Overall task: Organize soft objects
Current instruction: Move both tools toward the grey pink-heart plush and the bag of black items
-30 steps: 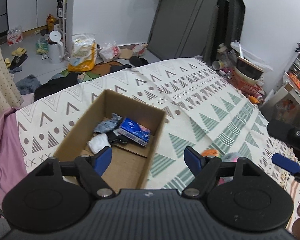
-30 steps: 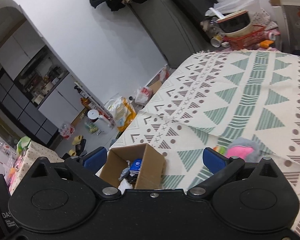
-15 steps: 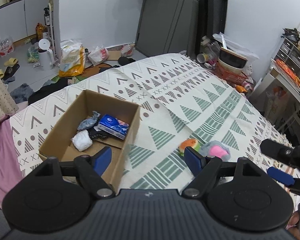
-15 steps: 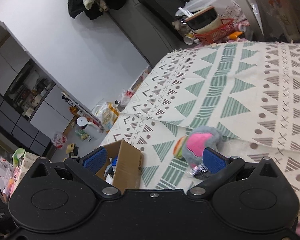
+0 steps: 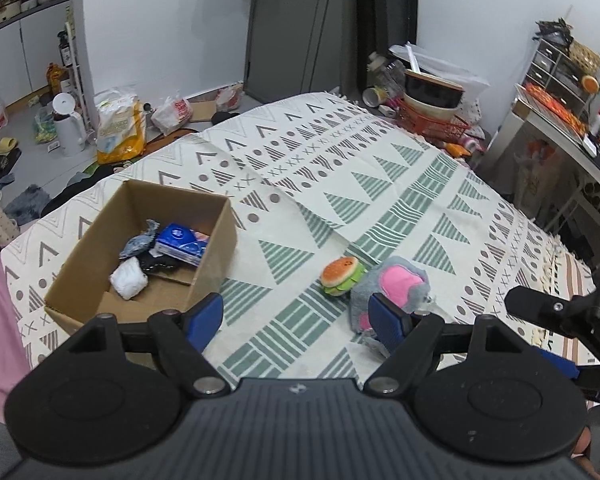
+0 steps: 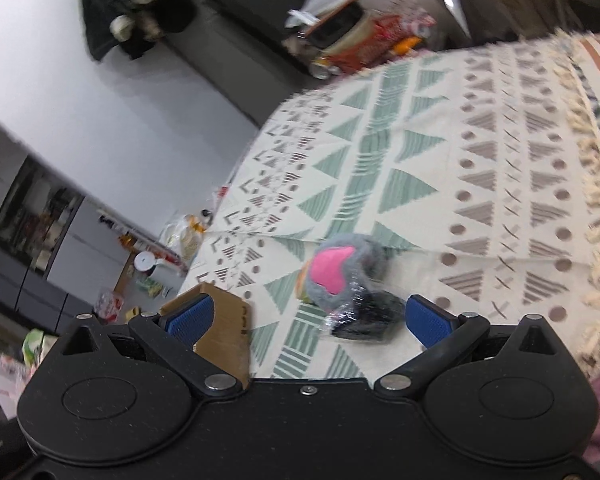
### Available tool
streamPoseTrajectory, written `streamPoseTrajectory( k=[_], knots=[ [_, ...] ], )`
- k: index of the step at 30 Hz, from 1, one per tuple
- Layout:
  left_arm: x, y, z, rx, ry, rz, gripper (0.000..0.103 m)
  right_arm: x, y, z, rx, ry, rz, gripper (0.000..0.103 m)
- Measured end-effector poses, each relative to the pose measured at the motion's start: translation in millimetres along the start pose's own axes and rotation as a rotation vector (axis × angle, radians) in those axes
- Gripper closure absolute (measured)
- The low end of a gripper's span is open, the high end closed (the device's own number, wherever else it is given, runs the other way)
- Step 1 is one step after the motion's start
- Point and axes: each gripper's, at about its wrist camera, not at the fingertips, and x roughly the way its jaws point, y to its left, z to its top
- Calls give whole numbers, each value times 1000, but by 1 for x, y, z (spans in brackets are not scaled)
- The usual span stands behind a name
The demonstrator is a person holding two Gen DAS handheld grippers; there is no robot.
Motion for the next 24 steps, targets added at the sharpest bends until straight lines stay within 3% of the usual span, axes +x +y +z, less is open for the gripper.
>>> streamPoseTrajectory(
  k=[11, 16, 24],
  knots=[
    [18, -13, -4, -7, 27, -7, 25, 12, -34, -5, 167, 66, -22, 0],
    [29, -13, -5, -13, 30, -24, 25, 29, -40, -11, 234, 144, 24, 0],
    [57, -13, -1, -13, 47, -61, 25, 42, -40, -13, 231, 128, -45, 1]
  ],
)
